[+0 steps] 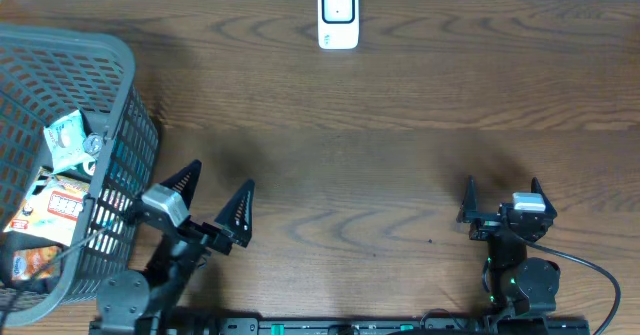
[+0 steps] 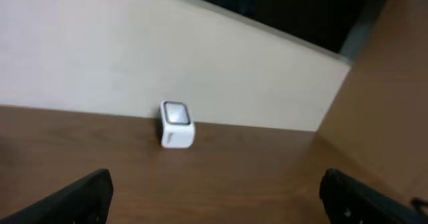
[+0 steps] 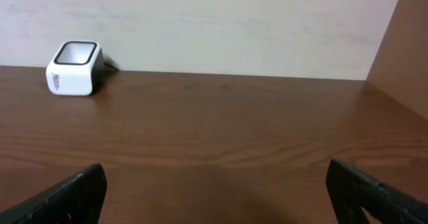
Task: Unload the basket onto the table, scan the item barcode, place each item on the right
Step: 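Open the left gripper and reach it into the grey basket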
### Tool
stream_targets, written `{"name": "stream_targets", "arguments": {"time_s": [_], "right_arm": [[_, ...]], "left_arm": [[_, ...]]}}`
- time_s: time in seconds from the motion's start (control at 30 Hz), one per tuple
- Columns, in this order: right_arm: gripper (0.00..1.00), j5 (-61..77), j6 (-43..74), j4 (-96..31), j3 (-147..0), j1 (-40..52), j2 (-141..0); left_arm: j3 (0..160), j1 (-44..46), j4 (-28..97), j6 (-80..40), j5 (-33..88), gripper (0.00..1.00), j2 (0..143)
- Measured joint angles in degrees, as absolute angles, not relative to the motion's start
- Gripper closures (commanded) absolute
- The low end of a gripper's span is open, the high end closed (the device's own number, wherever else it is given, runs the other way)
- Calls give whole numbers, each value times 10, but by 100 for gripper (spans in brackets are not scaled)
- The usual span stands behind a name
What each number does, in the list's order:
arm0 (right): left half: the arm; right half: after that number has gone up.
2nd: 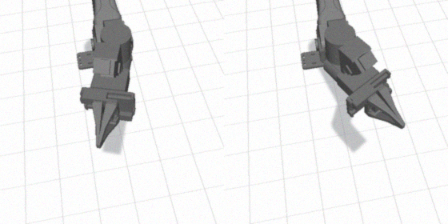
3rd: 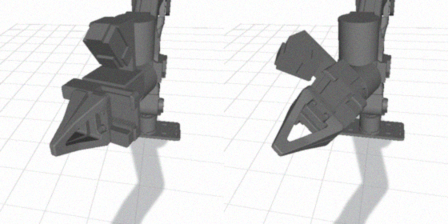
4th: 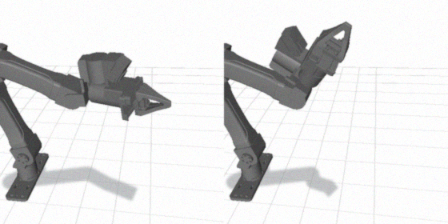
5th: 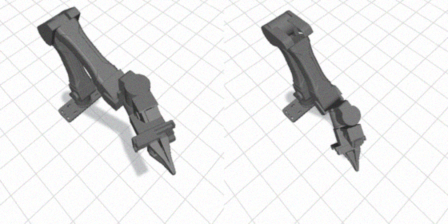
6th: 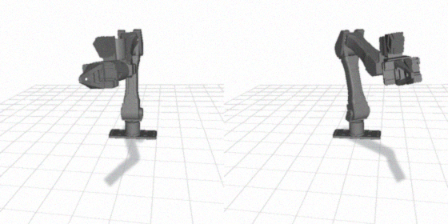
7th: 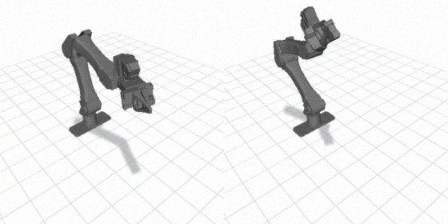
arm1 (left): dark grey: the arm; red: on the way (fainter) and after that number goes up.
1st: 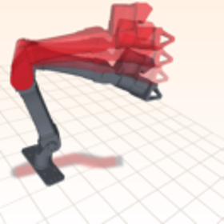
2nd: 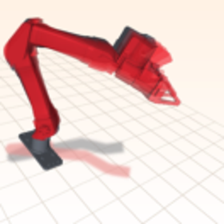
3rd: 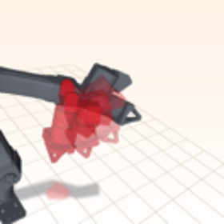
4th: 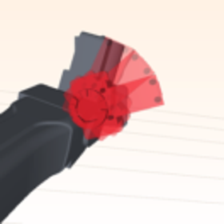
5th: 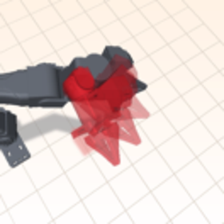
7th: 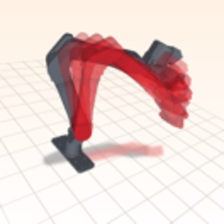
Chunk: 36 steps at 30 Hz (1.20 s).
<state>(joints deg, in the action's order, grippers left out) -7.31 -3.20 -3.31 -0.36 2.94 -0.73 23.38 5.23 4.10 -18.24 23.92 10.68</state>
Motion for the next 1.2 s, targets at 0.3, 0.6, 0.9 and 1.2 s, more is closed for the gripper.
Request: {"name": "stream_targets", "arguments": {"time_s": [0.3, 0.6, 0.9, 1.2], "right_arm": [[1, -73, -32, -33, -4, 29, -7], [1, -72, -32, -34, -4, 29, -7], [1, -72, -32, -34, -4, 29, -7], [1, -73, -32, -34, -4, 29, -7]], "left_arm": [[489, 52, 196, -180, 256, 2, 340], [616, 51, 306, -154, 373, 2, 517], [735, -17, 355, -258, 328, 2, 594], [964, -230, 596, -320, 166, 2, 661]]}}
